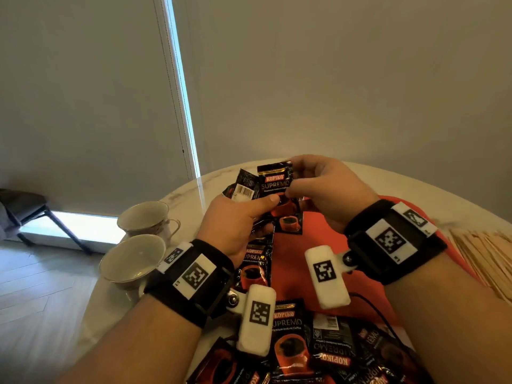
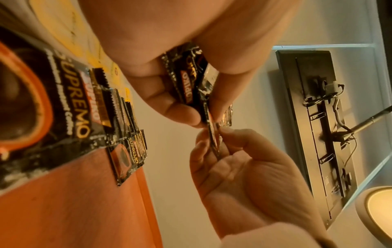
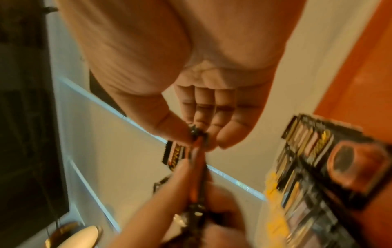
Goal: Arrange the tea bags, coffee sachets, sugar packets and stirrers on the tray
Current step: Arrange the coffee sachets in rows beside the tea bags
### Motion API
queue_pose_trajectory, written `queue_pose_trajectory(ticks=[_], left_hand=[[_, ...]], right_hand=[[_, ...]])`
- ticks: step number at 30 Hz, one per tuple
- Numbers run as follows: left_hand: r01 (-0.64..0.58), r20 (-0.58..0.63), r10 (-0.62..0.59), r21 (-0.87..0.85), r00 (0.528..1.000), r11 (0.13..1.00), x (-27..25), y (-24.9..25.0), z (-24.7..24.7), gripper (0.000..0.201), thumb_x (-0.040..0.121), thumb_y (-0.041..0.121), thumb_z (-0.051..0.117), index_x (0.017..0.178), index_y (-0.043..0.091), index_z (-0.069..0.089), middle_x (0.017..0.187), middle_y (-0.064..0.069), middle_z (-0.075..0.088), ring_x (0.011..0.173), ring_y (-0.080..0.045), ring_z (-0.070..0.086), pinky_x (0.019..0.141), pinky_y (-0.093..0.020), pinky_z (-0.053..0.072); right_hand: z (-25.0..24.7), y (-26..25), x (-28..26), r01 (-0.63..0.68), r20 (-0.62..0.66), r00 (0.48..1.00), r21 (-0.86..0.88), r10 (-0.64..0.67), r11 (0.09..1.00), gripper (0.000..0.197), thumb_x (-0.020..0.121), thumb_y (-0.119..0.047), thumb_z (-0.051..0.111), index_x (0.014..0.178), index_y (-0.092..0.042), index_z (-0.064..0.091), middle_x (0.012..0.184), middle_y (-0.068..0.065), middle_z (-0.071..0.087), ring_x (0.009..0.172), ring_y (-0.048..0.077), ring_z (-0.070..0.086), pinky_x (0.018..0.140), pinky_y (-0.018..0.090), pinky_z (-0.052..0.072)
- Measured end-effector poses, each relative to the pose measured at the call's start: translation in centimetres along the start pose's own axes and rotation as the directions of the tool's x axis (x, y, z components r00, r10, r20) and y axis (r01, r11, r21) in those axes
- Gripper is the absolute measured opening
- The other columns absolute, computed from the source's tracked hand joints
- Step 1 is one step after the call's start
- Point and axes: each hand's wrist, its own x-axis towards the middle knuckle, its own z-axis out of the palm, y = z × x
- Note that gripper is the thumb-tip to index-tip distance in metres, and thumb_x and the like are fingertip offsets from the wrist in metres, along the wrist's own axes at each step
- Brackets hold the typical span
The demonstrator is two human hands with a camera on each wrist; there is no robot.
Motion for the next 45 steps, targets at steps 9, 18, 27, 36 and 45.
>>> queue_pose_trajectory(ticks=[9, 18, 27, 36, 45], left_hand=[[-0.02, 0.076, 0.022, -0.023, 0.997, 1.0, -0.4, 0.1, 0.5, 0.021, 0.084, -0.002, 0.078, 0.103, 0.006, 0.075, 0.094, -0.012, 0.08, 0.079, -0.02, 0.078, 0.057, -0.023, 0.058], [0.03, -0.119, -0.038, -0.066, 0.992, 0.997, 0.3, 0.0, 0.3, 0.01, 0.083, 0.006, 0.083, 0.09, 0.004, 0.075, 0.083, -0.01, 0.079, 0.071, -0.019, 0.074, 0.056, -0.024, 0.059], [0.059, -0.256, -0.133, -0.277, 0.957, 0.959, 0.6, 0.7, 0.0, 0.015, 0.1, 0.019, 0.063, 0.106, 0.006, 0.067, 0.089, -0.018, 0.077, 0.07, -0.027, 0.074, 0.061, -0.036, 0.062], [0.092, -0.261, -0.167, -0.276, 0.951, 0.957, 0.3, 0.9, 0.0, 0.011, 0.094, 0.01, 0.062, 0.105, 0.008, 0.063, 0.096, -0.016, 0.072, 0.08, -0.028, 0.072, 0.057, -0.034, 0.06], [0.077, -0.261, -0.141, -0.242, 0.955, 0.967, 0.9, 0.8, -0.3, 0.016, 0.093, 0.01, 0.069, 0.108, 0.006, 0.064, 0.061, -0.002, 0.073, 0.053, -0.015, 0.071, 0.055, -0.031, 0.06]], right_hand=[[-0.4, 0.5, 0.8, -0.212, -0.171, 0.954, 0.188, 0.244, 0.959, 0.019, 0.087, -0.019, 0.074, 0.1, -0.005, 0.074, 0.092, 0.013, 0.072, 0.074, 0.026, 0.067, 0.08, 0.048, 0.059], [-0.3, 0.3, 0.3, -0.167, -0.049, 0.984, 0.076, 0.171, 0.983, 0.006, 0.09, -0.002, 0.071, 0.095, -0.007, 0.07, 0.076, 0.006, 0.073, 0.06, 0.015, 0.068, 0.062, 0.033, 0.058], [-3.3, 4.6, 0.6, -0.433, -0.273, 0.842, 0.175, 0.466, 0.884, 0.005, 0.09, 0.001, 0.066, 0.094, -0.004, 0.066, 0.075, 0.01, 0.067, 0.057, 0.015, 0.059, 0.047, 0.026, 0.051], [-2.8, 5.2, 1.1, -0.581, -0.236, 0.8, -0.079, 0.551, 0.81, 0.01, 0.089, 0.003, 0.069, 0.099, 0.005, 0.069, 0.08, 0.013, 0.068, 0.064, 0.018, 0.063, 0.058, 0.027, 0.055], [-1.9, 4.8, 1.3, -0.603, -0.276, 0.791, -0.199, 0.546, 0.773, 0.015, 0.086, -0.008, 0.079, 0.096, 0.0, 0.073, 0.089, 0.012, 0.076, 0.073, 0.02, 0.07, 0.058, 0.028, 0.055]])
